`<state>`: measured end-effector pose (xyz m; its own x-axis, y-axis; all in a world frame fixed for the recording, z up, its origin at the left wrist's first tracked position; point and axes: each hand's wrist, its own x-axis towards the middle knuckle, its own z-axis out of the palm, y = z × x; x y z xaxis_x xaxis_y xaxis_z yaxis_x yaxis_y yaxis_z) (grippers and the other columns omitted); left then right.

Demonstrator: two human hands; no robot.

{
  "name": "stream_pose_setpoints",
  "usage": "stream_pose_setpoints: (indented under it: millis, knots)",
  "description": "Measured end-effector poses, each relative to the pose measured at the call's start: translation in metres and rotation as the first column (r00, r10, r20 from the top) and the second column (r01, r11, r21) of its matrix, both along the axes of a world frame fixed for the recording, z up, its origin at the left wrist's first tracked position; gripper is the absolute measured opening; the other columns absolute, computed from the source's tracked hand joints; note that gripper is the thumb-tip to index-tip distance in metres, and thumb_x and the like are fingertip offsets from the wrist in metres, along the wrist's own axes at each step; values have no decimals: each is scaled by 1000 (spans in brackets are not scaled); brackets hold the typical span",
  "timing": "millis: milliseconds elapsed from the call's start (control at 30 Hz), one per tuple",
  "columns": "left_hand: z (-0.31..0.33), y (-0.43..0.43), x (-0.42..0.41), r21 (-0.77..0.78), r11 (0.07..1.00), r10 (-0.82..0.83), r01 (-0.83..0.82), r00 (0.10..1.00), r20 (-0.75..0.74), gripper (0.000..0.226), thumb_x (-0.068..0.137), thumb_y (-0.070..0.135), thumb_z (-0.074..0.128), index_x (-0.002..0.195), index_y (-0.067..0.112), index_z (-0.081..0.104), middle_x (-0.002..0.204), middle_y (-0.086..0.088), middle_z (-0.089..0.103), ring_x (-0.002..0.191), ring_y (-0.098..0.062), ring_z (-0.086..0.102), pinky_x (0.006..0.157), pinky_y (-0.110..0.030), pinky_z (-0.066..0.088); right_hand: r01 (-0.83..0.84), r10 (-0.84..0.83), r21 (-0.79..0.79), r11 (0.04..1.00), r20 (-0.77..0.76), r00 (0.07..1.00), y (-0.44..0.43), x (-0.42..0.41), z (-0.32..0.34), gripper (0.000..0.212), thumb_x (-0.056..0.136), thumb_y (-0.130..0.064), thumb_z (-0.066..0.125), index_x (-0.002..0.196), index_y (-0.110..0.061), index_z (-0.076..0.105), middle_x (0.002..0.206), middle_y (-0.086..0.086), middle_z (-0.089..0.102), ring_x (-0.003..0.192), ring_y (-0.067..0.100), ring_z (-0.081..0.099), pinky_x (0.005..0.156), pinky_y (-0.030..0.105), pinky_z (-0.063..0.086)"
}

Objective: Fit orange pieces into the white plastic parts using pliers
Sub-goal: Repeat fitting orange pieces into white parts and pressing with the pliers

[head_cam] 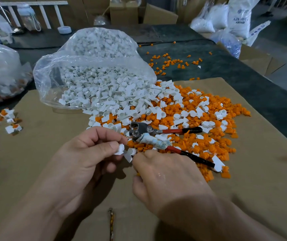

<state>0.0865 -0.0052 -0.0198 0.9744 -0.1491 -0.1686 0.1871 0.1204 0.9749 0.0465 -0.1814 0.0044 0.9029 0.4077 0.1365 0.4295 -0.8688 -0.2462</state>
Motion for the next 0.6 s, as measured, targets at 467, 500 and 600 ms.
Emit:
stream_pose_setpoints:
  millis: [467,500,600]
  knots:
    - [10,-8,-2,-296,954,18,-54,993,-120,20,63,15,81,81,8,79,81,-17,72,57,-15,67,52,-21,56,532,249,804,265,-590,768,-23,10,11,34,83,-13,44,92,-27,74,61,5,59,46,16,54,42,27,45]
    - [12,-11,-3,-290,955,23,-58,992,-122,12,68,15,75,78,10,79,77,-16,72,53,-15,65,47,-20,54,560,341,808,182,-587,735,-22,11,12,33,86,-8,42,89,-19,74,64,7,58,47,17,53,40,27,45]
    - [16,-16,-8,-255,966,20,-50,993,-119,8,68,18,73,74,14,77,75,-14,71,50,-14,63,41,-19,50,648,544,760,55,-567,619,-21,11,13,28,93,-5,38,96,-6,66,68,9,56,46,17,52,37,25,42]
